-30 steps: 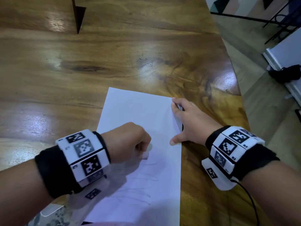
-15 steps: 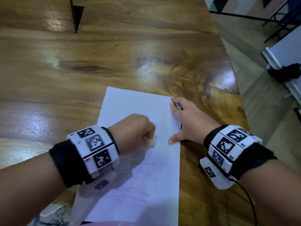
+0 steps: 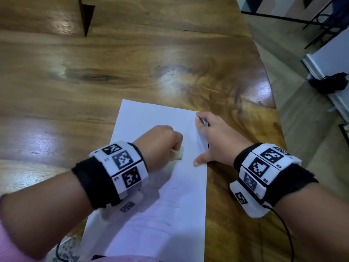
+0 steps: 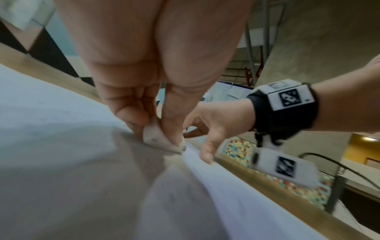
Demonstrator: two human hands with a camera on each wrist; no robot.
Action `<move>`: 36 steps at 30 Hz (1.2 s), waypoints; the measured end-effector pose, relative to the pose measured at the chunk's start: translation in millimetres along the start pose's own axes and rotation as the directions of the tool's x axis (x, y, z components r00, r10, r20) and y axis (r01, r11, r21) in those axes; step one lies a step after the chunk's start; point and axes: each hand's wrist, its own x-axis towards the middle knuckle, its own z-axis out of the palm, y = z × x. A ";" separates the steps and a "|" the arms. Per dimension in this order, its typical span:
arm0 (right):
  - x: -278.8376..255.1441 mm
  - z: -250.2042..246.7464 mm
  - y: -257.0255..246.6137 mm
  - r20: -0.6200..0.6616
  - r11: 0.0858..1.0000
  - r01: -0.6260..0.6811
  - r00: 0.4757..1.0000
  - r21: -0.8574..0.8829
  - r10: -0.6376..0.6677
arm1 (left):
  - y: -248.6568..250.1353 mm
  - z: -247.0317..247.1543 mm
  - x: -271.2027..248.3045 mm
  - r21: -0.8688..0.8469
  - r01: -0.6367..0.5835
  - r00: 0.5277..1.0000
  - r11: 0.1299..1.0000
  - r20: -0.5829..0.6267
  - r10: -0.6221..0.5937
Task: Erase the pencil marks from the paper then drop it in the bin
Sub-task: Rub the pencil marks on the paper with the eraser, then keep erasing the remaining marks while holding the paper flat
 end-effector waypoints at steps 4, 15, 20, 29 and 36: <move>-0.5 0.2 0.5 -0.001 1.000 -0.007 1.000 0.017 0.007 | -3.9 9.8 -36.0 -0.063 -0.130 0.989 0.990 0.065 0.134; -23.4 15.3 -14.9 -0.113 0.867 -0.421 0.880 0.265 0.461 | -42.1 -1.5 -72.7 -0.334 0.142 0.950 0.932 -0.220 -0.223; -28.6 31.9 -36.5 -0.115 0.805 -0.486 0.828 0.340 0.548 | -45.1 -5.5 -85.9 -0.409 0.184 0.921 0.894 -0.246 -0.302; -13.8 38.7 -54.6 -0.099 0.701 -0.432 0.809 0.568 0.580 | -54.4 0.8 -89.5 -0.660 0.230 0.919 0.715 -0.096 -0.383; -11.0 33.1 -35.6 -0.067 0.452 -0.230 0.832 0.862 0.551 | -50.9 -2.0 -88.6 -0.586 0.203 0.932 0.784 -0.130 -0.339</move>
